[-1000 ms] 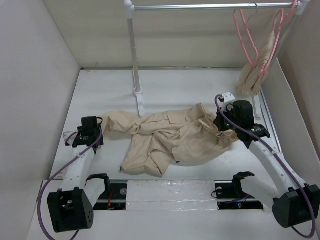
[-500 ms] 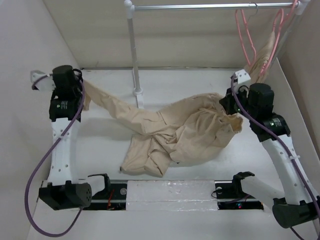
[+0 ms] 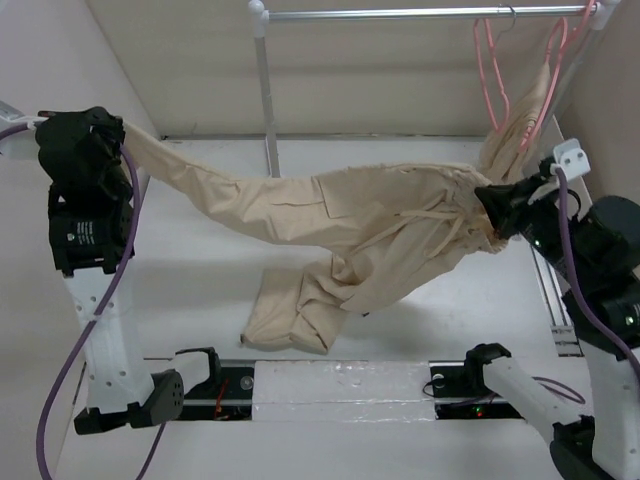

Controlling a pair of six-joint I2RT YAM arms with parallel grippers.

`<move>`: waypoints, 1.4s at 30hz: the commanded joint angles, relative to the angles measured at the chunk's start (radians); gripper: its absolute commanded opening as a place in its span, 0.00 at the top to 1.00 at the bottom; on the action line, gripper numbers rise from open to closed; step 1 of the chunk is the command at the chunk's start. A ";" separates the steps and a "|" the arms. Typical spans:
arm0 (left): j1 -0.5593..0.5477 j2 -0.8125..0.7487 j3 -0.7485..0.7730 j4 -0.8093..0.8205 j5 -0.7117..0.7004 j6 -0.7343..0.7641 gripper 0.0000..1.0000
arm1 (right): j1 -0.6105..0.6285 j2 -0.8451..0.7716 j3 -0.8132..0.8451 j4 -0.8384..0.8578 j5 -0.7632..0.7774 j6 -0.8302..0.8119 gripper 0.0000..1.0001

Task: Place the trousers on the hanger
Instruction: Flatten out the trousers at the center of the board.

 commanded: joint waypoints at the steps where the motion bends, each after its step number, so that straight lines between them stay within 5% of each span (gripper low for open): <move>1: 0.005 -0.066 -0.015 -0.031 -0.074 0.107 1.00 | 0.010 -0.111 0.029 -0.040 0.055 0.015 1.00; 8: -0.009 -0.172 -0.314 -0.062 -0.194 0.141 1.00 | 0.010 -0.118 0.032 -0.189 0.207 -0.028 1.00; 13: -0.018 -0.125 -0.535 -0.021 -0.216 0.181 1.00 | 0.010 -0.058 -0.176 -0.041 0.359 -0.047 1.00; 18: -0.018 0.352 -0.324 0.059 -0.095 0.332 0.93 | -0.071 0.167 -0.294 0.257 0.378 -0.053 1.00; 19: -0.006 0.447 -0.175 0.017 -0.091 0.356 0.91 | -0.100 0.186 -0.319 0.309 0.358 -0.051 1.00; 21: 0.019 0.693 0.087 -0.080 -0.032 0.389 0.59 | -0.207 0.248 -0.353 0.373 0.324 -0.039 1.00; 23: 0.042 0.759 0.156 -0.168 0.077 0.388 0.46 | -0.250 0.282 -0.353 0.372 0.299 -0.041 1.00; 24: 0.042 0.721 0.084 -0.089 0.134 0.397 0.30 | -0.250 0.301 -0.351 0.372 0.328 -0.045 1.00; 26: 0.042 0.675 0.019 -0.042 0.164 0.405 0.23 | -0.250 0.309 -0.359 0.384 0.347 -0.038 1.00; 30: 0.005 0.511 -0.118 -0.057 0.235 0.411 0.26 | -0.292 0.361 -0.353 0.443 0.338 -0.010 1.00; 36: -0.009 0.197 -0.731 0.084 0.202 0.386 0.14 | -0.312 0.367 -0.382 0.489 0.200 0.031 1.00; 42: 0.003 0.332 -0.793 0.148 0.114 0.367 0.26 | -0.267 0.318 -0.458 0.475 0.088 0.039 1.00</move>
